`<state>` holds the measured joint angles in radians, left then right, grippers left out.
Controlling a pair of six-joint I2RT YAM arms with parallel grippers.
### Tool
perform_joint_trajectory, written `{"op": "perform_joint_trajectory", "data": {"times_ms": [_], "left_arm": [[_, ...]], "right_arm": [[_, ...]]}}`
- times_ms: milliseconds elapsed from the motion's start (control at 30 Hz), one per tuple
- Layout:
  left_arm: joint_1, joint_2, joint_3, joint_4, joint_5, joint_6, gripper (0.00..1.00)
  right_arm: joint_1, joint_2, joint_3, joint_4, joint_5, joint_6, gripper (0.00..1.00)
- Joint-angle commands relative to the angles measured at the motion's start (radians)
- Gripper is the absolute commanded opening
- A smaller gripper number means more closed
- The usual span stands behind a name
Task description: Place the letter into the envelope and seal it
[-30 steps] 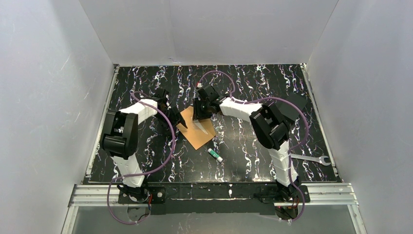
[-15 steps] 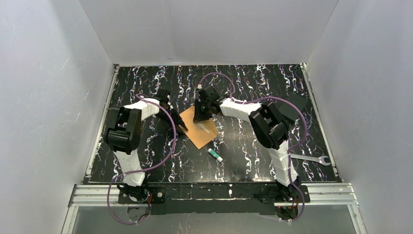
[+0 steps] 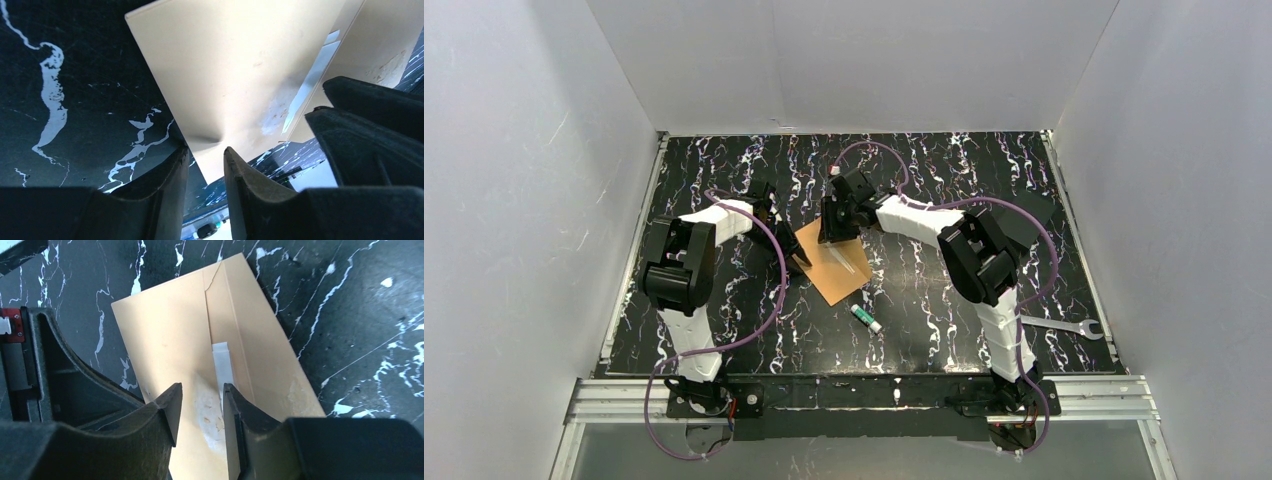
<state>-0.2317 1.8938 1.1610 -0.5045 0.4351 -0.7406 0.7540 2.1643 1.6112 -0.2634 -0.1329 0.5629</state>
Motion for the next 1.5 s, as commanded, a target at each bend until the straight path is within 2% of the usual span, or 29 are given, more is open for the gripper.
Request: {"op": "perform_joint_trajectory", "data": {"times_ms": [0, 133, 500, 800, 1133, 1233, 1367, 1467], "left_arm": [[0.001, 0.015, 0.019, -0.015, -0.073, 0.033, 0.33], [0.0, 0.021, 0.021, -0.016, -0.075, 0.033, 0.34], [0.001, 0.045, 0.034, -0.022, -0.058, 0.057, 0.36], [0.0, 0.073, 0.055, -0.033, -0.056, 0.077, 0.38], [0.0, 0.088, 0.065, -0.04, -0.059, 0.082, 0.37], [0.0, 0.094, 0.07, -0.04, -0.059, 0.081, 0.34], [0.0, 0.106, 0.078, -0.04, -0.058, 0.081, 0.32], [0.001, 0.111, 0.083, -0.04, -0.059, 0.08, 0.32]], "right_arm": [[-0.012, -0.02, 0.041, -0.047, 0.023, -0.029, 0.43], [-0.012, -0.01, 0.027, -0.047, 0.046, -0.041, 0.43], [-0.014, 0.027, 0.009, -0.03, -0.037, -0.025, 0.35], [-0.022, 0.027, 0.008, -0.018, -0.038, -0.017, 0.44], [-0.025, 0.001, 0.029, -0.05, 0.033, -0.061, 0.47], [-0.025, -0.021, 0.02, -0.025, 0.008, -0.072, 0.45], [-0.025, -0.09, -0.038, 0.073, -0.013, -0.069, 0.34], [-0.025, -0.103, -0.04, 0.067, 0.012, -0.074, 0.35]]}}
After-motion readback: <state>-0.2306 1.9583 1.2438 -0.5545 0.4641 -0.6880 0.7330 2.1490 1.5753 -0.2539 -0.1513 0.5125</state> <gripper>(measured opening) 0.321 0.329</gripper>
